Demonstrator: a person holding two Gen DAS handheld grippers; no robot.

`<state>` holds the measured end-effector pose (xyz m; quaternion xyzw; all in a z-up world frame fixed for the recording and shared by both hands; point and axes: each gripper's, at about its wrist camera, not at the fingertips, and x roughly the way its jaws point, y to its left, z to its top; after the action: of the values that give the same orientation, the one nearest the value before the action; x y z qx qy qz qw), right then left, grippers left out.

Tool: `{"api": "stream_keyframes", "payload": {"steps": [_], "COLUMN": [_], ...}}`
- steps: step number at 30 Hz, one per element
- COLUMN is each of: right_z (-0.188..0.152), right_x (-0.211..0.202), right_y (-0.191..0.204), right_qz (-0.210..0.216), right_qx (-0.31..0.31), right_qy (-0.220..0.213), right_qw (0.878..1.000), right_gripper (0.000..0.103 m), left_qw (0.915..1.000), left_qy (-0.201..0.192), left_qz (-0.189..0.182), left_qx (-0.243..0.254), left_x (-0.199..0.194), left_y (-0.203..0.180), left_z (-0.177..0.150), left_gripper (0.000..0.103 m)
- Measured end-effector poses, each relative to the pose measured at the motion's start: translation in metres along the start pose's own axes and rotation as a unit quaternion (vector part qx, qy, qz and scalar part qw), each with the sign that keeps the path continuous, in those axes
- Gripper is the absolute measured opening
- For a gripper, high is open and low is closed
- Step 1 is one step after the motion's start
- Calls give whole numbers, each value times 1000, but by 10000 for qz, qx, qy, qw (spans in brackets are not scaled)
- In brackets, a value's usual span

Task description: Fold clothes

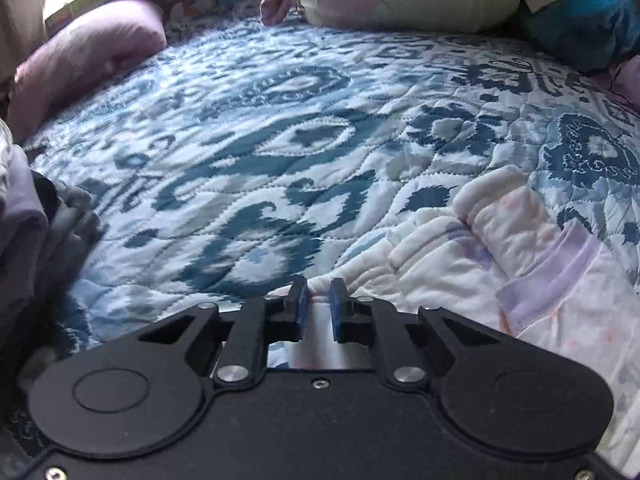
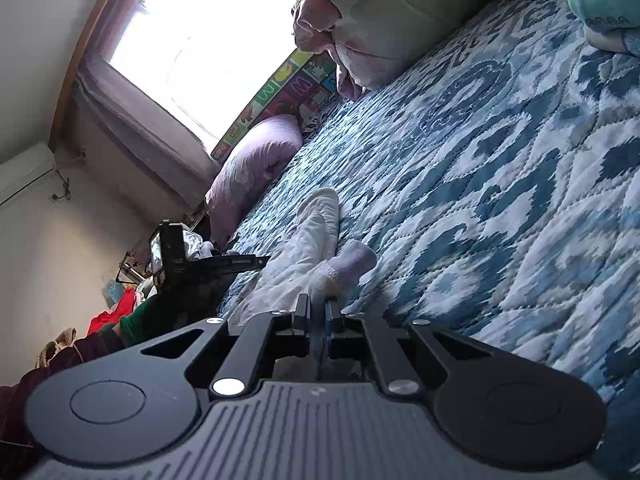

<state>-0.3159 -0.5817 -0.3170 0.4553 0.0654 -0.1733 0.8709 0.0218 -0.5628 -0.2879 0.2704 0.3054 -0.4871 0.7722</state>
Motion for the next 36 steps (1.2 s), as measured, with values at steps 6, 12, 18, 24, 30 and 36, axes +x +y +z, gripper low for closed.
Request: {"api": "stream_keyframes", "payload": {"steps": [6, 12, 18, 24, 30, 36], "right_z": [-2, -2, -1, -3, -4, 2], "right_x": [0, -6, -8, -6, -14, -18], "right_y": [2, 6, 8, 10, 16, 37], "right_qz": [-24, -26, 43, -9, 34, -145], "right_qx": [-39, -104, -139, -276, -352, -402], "right_qy": [-5, -99, -181, -216, -354, -412], "right_qw": [10000, 9999, 9997, 9994, 9987, 9982], "right_gripper": [9, 9, 9, 9, 9, 9], "left_qw": [9997, 9969, 9964, 9982, 9916, 9824], "left_qy": [-33, -550, -406, -270, -1107, -1440], "left_qz": [155, -209, -485, -388, -265, -631], "left_qx": [211, -527, -563, -369, -609, -1013], "left_x": [-13, -82, -94, -88, -183, -242], "left_y": [-9, 13, -5, -21, -14, -22], "left_z": [5, -17, -51, -54, -103, -178], "left_gripper": [8, 8, 8, 13, 36, 36]}}
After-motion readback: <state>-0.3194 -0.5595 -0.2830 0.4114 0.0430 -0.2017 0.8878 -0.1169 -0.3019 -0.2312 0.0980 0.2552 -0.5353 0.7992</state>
